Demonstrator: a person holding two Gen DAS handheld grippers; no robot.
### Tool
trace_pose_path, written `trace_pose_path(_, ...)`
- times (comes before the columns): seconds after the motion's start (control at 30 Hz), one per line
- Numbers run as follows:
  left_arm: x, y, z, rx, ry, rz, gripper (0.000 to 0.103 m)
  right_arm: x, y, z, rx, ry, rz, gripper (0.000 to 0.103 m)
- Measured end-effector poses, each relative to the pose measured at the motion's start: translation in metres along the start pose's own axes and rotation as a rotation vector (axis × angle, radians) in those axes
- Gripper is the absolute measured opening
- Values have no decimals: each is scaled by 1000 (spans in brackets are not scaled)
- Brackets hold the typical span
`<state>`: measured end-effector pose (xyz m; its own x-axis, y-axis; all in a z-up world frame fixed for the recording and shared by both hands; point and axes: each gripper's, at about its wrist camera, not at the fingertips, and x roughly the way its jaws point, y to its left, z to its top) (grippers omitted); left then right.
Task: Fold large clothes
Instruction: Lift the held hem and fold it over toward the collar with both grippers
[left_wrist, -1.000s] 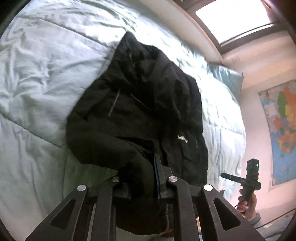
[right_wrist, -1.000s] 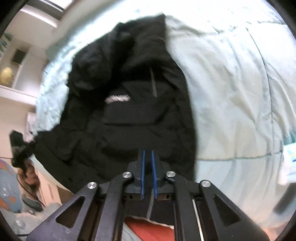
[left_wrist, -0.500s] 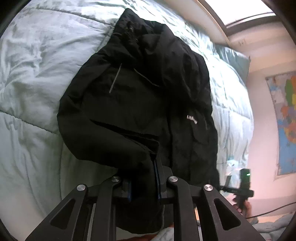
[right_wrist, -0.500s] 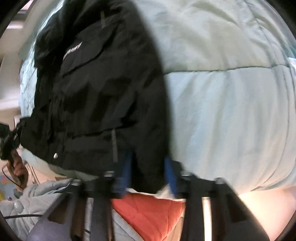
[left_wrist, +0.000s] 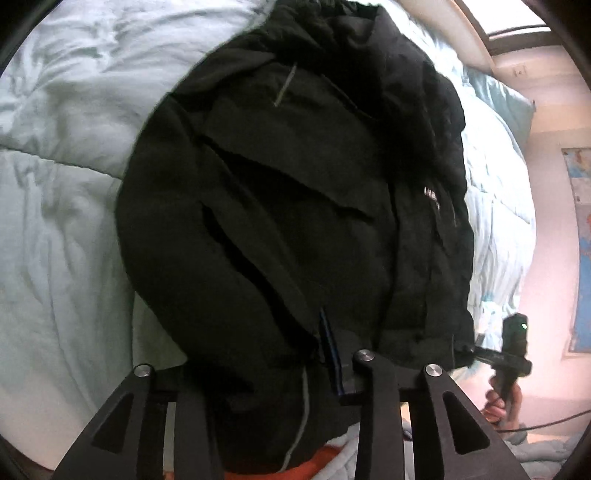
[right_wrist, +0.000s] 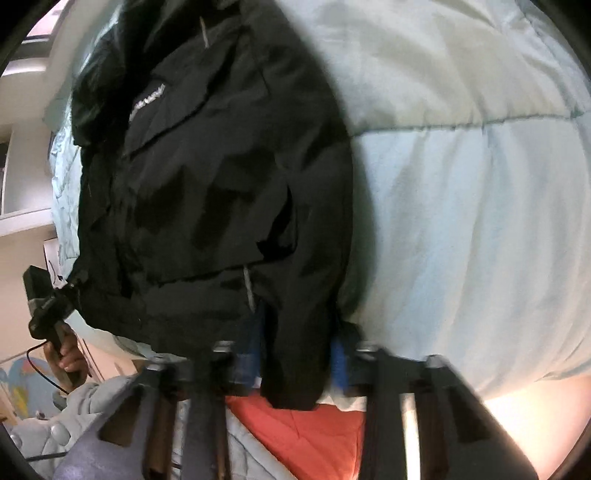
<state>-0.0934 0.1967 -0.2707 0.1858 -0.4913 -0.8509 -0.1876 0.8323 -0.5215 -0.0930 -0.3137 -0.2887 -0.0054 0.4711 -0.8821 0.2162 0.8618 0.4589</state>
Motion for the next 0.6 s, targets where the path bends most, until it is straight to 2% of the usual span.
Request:
trace_pose_path(0.13, -28, -1, 14, -45, -105, -94, 17, -40, 23, 17, -51, -108, 31, 14)
trace_pose_path(0.33, -82, -39, 66, 42, -254, -154, 18, -104, 66, 71, -151, -252, 131, 14)
trace_pose_path(0.47, -109, -63, 103, 101, -342, -174, 18, -135, 98, 113, -213, -334, 185, 14)
trace_pose_path(0.6, -126, -98, 164, 157, -420, -159, 18, -167, 131, 171, -261, -442, 199, 14)
